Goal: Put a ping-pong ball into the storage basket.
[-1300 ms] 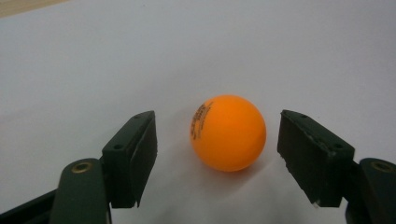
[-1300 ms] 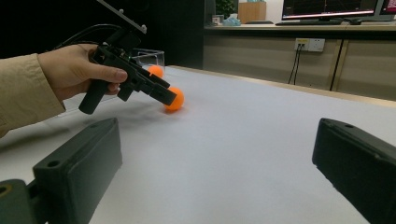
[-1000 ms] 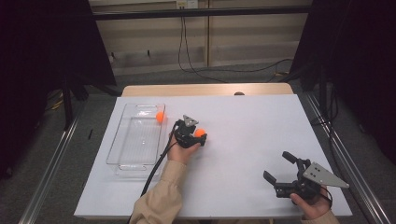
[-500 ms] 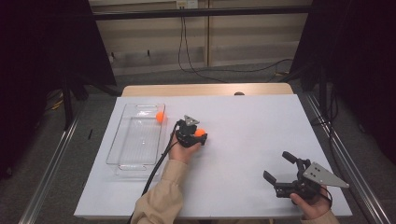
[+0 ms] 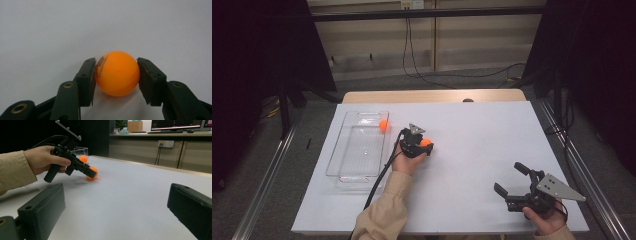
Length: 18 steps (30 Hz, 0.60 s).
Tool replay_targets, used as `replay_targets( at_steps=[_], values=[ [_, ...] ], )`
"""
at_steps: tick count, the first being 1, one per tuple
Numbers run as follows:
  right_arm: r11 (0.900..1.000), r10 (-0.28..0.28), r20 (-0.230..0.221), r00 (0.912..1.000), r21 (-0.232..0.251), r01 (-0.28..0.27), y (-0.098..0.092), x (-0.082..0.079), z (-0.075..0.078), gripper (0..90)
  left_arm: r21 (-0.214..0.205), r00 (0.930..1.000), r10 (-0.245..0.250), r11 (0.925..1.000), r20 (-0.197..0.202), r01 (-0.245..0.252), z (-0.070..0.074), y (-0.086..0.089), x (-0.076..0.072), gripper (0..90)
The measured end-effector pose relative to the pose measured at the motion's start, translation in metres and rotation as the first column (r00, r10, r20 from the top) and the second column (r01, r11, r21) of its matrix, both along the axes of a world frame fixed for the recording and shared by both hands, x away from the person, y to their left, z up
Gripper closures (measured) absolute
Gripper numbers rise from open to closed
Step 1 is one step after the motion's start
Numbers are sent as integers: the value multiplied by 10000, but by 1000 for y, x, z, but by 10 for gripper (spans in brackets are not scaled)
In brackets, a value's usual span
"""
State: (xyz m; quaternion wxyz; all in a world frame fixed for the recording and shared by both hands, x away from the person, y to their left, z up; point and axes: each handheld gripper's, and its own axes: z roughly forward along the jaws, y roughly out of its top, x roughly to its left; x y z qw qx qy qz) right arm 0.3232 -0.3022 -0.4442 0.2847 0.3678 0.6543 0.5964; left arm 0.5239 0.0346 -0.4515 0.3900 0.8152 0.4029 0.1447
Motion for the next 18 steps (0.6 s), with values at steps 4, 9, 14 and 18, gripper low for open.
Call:
replay_targets(
  at_steps=[4,9,14,18],
  values=[
    [10000,1,11,10000,-33,-1,0,0,0,12,-25,9999,94,10000,-92,-95,1,0,-2,510],
    [10000,7,-8,10000,-13,-7,0,0,0,12,-45,9998,11,10000,-176,-12,3,0,-3,511],
    [10000,-16,26,10000,-20,16,0,0,0,12,-171,9998,-55,9998,-201,52,6,0,-6,511],
    [10000,-18,2,10000,-30,18,0,0,0,12,-149,9992,-294,9995,-283,290,10,3,-8,511]
  ],
)
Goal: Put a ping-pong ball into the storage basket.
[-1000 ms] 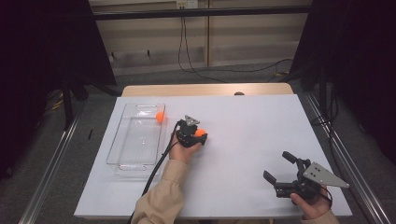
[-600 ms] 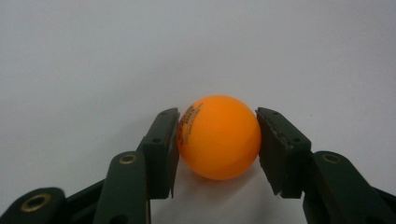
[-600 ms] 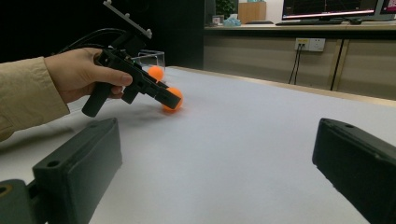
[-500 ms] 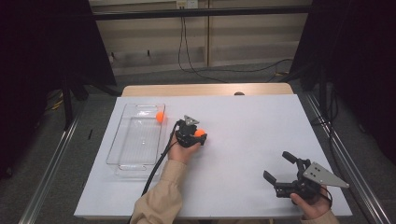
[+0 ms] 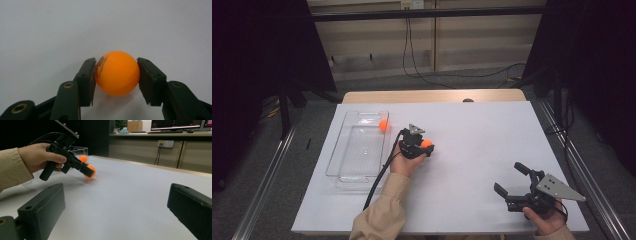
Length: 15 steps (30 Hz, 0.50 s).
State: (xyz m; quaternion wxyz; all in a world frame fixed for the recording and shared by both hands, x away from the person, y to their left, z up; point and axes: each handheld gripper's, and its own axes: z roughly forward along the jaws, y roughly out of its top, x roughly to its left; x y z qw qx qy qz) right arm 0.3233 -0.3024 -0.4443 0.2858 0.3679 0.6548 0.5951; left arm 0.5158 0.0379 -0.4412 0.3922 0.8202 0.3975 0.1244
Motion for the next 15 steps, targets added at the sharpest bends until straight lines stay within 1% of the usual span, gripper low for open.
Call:
replay_targets(
  at_steps=[1,2,3,4,5,7,8,9,10,11,12,13,14,15],
  values=[
    [10000,25,-18,10000,-10,-25,0,0,0,12,-33,10000,98,9999,2,-98,1,0,-1,511],
    [10000,26,-26,10000,1,-26,0,0,0,12,-162,9999,121,9998,4,-121,1,0,-2,511],
    [10000,-4,0,10000,5,4,0,0,0,12,-9,9999,103,9999,-37,-103,3,1,-2,511],
    [10000,2,11,10000,-5,-2,0,0,0,12,-4,10000,56,10000,-24,-56,3,2,-3,511],
    [10000,54,13,10000,-8,-54,0,0,0,12,-94,9999,134,9999,21,-134,3,1,-4,511],
    [10000,62,9,10000,9,-62,0,0,0,12,30,10000,22,10000,-31,-21,6,3,-5,511],
    [10000,37,30,10000,18,-37,1,0,0,12,-79,10000,55,10000,-33,-56,6,2,-5,511],
    [10000,37,16,10000,6,-37,0,0,0,12,-36,10000,44,10000,-7,-44,7,3,-6,511],
    [10000,30,13,10000,3,-30,0,0,0,12,107,9999,-89,9999,-63,89,8,4,-7,511],
    [10000,22,23,10000,-2,-22,0,0,0,12,93,9999,-93,9999,-64,94,9,4,-7,511],
    [10000,23,22,10000,4,-23,0,0,0,12,-74,10000,-42,10000,-20,42,9,3,-8,511],
    [10000,21,28,10000,2,-21,0,0,0,12,23,9999,-110,9999,-114,111,10,4,-9,511],
    [10000,22,24,10000,19,-22,0,0,0,12,50,9999,-141,9999,-71,142,11,4,-10,511],
    [10000,26,23,10000,-3,-26,0,0,0,12,-42,9998,-197,9998,-61,197,11,4,-10,511]
  ],
)
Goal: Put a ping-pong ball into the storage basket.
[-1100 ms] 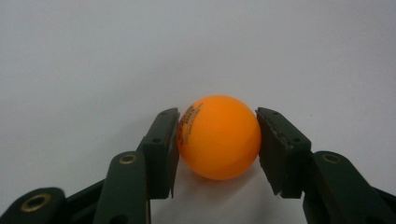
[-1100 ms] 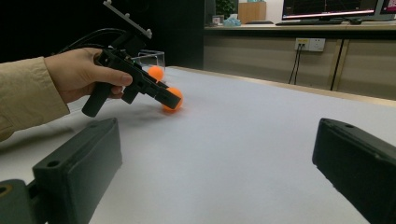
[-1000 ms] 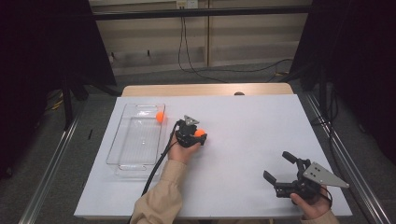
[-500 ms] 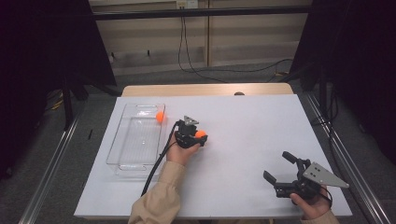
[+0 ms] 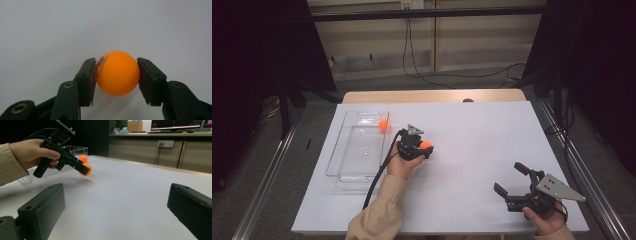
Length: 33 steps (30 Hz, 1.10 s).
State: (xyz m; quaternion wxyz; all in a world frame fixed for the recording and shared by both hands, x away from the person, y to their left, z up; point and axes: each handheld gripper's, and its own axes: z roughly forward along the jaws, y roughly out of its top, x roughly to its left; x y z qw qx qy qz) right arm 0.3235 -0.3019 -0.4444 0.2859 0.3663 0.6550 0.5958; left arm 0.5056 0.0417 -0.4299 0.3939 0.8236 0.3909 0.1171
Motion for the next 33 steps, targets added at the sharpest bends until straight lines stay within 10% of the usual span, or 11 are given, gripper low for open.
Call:
replay_targets(
  at_steps=[33],
  values=[
    [10000,6,12,10000,-43,-6,1,0,0,12,192,9996,-242,9995,-142,245,17,22,-19,511]
  ],
)
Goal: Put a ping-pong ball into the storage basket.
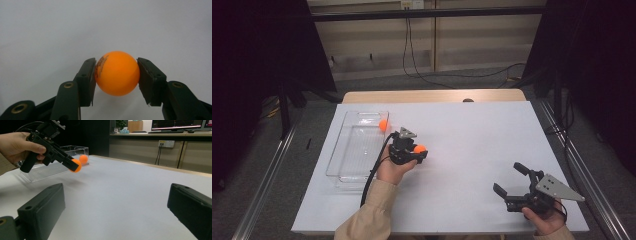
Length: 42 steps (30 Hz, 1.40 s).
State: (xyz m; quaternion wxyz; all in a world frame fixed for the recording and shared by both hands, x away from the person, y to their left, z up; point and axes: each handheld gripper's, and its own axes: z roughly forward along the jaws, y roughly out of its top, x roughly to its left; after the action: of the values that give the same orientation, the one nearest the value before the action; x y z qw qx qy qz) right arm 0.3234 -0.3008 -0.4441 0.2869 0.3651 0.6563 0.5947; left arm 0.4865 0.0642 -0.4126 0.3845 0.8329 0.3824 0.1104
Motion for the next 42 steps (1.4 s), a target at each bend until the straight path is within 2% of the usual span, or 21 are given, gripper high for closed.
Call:
replay_targets(
  at_steps=[2,7,9,10,13,15,16,18,19,21,25,27,29,31,32,35,37,42],
  values=[
    [10000,-13,1,10000,8,13,0,0,0,11,130,9999,-85,9999,58,84,1,1,-1,511],
    [10000,52,-22,10000,-50,-52,0,0,0,11,-72,10000,-87,9999,-11,87,0,4,-2,511],
    [10000,45,-27,10000,-53,-45,0,0,0,11,129,9999,-123,9998,42,122,1,7,-3,511],
    [10000,16,-22,10000,-18,-16,0,0,0,11,-35,10000,24,10000,73,-24,0,6,-4,511],
    [10000,37,-18,10000,-14,-37,1,0,0,11,8,9998,-174,9998,-14,174,1,9,-4,511],
    [10000,40,-16,10000,-15,-40,1,0,0,12,-75,10000,-35,10000,9,35,1,8,-5,511],
    [10000,44,-14,10000,-14,-44,1,0,0,11,110,9999,-116,9999,24,116,3,9,-5,511],
    [10000,19,6,10000,-33,-19,1,0,0,11,93,9998,-176,9998,1,176,4,10,-6,511],
    [10000,26,7,10000,-39,-26,1,0,0,11,-87,10000,-53,9999,13,53,3,10,-6,511],
    [10000,-11,4,10000,37,11,2,0,0,11,-44,9999,-149,9999,61,149,4,12,-6,511],
    [10000,8,-10,10000,-28,-8,1,0,0,11,-179,10000,35,9998,35,-34,5,14,-7,511],
    [10000,9,-17,10000,41,-9,2,0,0,11,-27,10000,-78,10000,1,78,6,17,-6,511],
    [10000,4,-18,10000,45,-4,2,0,0,11,-257,10000,44,9997,6,-44,6,16,-7,511],
    [10000,12,-5,10000,-56,-12,1,0,0,12,-139,9999,-114,9998,60,115,7,19,-6,511],
    [10000,49,2,10000,-53,-49,1,0,0,11,-300,10000,-49,9995,-4,49,8,18,-7,511],
    [10000,32,-23,10000,-29,-32,1,0,0,11,-374,10000,50,9993,-7,-50,9,20,-7,511],
    [10000,17,-24,10000,-15,-17,0,0,0,11,-242,10000,-73,9997,-22,73,9,22,-6,511],
    [10000,-28,5,10000,-48,28,0,0,0,11,-452,9999,160,9988,-12,-160,10,24,-6,511]
  ],
)
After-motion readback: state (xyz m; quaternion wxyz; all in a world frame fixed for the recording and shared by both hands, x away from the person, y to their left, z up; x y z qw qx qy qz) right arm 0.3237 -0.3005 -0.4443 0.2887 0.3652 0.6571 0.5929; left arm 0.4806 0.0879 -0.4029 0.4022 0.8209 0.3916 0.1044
